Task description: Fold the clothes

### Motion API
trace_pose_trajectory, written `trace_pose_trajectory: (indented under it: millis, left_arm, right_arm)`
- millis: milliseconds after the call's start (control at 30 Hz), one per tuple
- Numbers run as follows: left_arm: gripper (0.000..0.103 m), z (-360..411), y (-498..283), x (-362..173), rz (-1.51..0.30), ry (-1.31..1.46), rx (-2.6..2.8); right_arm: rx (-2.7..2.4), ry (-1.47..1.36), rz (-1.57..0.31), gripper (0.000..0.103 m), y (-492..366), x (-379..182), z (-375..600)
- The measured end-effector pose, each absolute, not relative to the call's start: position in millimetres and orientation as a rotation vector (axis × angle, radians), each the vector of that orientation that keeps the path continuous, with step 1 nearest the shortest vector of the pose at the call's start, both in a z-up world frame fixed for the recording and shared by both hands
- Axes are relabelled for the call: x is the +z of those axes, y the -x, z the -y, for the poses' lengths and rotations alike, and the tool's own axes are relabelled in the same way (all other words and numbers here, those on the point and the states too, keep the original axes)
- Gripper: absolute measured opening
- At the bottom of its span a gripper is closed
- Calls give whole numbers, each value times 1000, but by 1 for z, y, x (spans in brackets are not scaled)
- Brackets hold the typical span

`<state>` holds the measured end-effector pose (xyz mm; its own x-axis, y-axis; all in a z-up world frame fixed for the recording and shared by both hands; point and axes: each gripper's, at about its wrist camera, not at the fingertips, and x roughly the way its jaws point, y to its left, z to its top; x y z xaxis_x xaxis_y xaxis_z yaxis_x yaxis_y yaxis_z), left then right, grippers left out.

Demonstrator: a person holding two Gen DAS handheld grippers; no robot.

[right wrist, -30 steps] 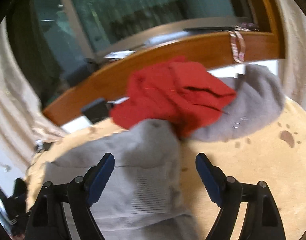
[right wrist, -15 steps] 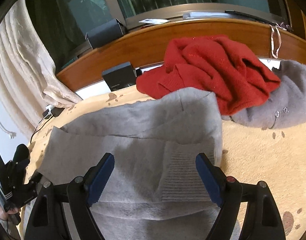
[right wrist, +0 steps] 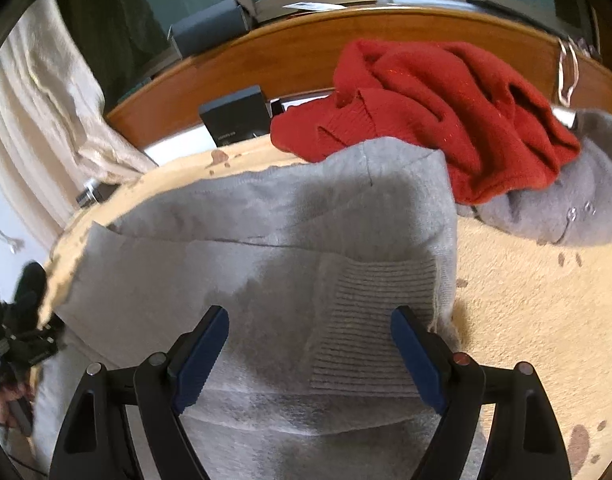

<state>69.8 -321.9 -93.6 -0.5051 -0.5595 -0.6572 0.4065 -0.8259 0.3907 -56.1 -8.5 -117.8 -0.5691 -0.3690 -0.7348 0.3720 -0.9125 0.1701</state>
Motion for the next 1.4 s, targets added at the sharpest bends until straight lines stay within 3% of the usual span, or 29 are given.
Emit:
trace_pose_trajectory:
  millis: [233,467,667,833,1133,1333,1400]
  left_arm:
    - [93,338,-79,-85,34,-1049,-2370]
    - [93,312,-68,-84,238,-1026,-2349]
    - [96,341,-76,-87,61,-1055,-2321]
    - [97,337,-77,-89,91,-1049,-2300]
    - [97,374,-89,-96,-295,-1105,-2378]
    - [99,344,-78,-99,-14,-1169,-2372]
    - [100,342,-80,-98,-11,-1193,-2415]
  right_arm:
    - [-2459,-1115,14,86,52,-112,9]
    - [-2409,-1134,24,86,53,-116,16]
    - [-2410,-1169,0,86,56,-120,15]
    - [-2433,-1178,-98,86,54,-120,22]
    - [-2437,-1203,-83,86,54,-118,18]
    - [-2432,-1203,-102,86,52,-117,22]
    - [-2430,-1202,-99,86,53,-118,22]
